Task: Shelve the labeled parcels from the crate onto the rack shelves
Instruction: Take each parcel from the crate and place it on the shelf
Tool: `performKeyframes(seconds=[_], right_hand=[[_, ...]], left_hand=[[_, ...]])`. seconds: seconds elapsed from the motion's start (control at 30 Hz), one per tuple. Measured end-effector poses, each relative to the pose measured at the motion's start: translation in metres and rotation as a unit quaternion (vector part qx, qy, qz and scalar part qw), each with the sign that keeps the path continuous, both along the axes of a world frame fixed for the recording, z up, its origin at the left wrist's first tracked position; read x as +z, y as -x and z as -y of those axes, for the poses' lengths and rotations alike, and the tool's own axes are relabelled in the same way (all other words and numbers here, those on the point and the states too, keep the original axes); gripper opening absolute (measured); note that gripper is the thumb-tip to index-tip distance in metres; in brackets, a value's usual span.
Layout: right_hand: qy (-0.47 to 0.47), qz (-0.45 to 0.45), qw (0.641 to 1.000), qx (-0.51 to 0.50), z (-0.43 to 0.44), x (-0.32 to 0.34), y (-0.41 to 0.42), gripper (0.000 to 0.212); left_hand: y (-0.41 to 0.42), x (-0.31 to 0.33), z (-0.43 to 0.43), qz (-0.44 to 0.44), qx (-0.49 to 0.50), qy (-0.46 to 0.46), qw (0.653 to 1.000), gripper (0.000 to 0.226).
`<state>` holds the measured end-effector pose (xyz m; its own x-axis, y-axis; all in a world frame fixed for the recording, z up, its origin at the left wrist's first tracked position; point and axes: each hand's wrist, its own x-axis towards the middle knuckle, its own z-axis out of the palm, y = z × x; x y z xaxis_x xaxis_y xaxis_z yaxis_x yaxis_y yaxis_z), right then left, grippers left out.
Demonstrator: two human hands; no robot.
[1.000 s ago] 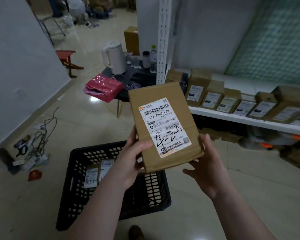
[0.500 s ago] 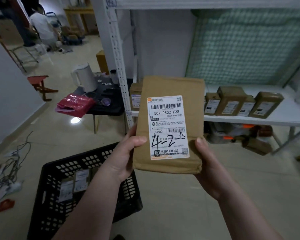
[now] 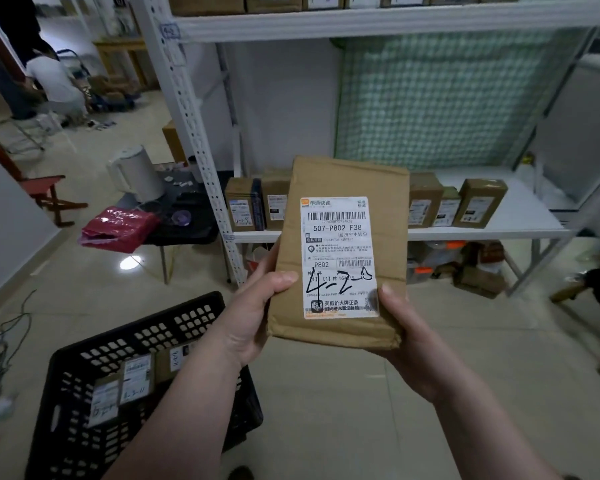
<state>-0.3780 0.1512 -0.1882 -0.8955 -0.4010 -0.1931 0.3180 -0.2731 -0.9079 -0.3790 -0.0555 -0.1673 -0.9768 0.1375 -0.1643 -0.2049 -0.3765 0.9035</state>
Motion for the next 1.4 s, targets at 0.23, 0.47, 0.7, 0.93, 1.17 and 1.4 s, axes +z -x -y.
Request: performKeyframes(seconds=[0.23, 0.47, 0.7, 0.93, 1.17, 1.4], right_hand=[[0.027, -0.01, 0.996, -0.082, -0.029, 0.018, 0.03, 0.065], [-0.003, -0.056, 0.984, -0.172, -0.062, 0.065, 0.115, 0.056], [0.008, -0.103, 0.964, -0.246, -0.092, 0.11, 0.237, 0.059], [-0.016, -0.137, 0.934, -0.328, -0.135, 0.141, 0.338, 0.079], [-0.036, -0.181, 0.907, -0.379, -0.218, 0.169, 0.399, 0.082], [-0.035, -0.24, 0.892, -0.381, -0.315, 0.2, 0.476, 0.049]], left_hand=[[0.041, 0.032, -0.029, -0.068, 0.004, 0.141, 0.988, 0.061], [0.136, 0.074, -0.068, -0.16, 0.021, 0.243, 0.956, 0.03], [0.259, 0.111, -0.102, -0.217, 0.005, 0.314, 0.924, 0.049], [0.368, 0.147, -0.146, -0.269, -0.011, 0.319, 0.909, 0.046], [0.438, 0.171, -0.222, -0.329, -0.05, 0.327, 0.885, 0.047], [0.503, 0.196, -0.316, -0.376, -0.03, 0.342, 0.861, 0.056]])
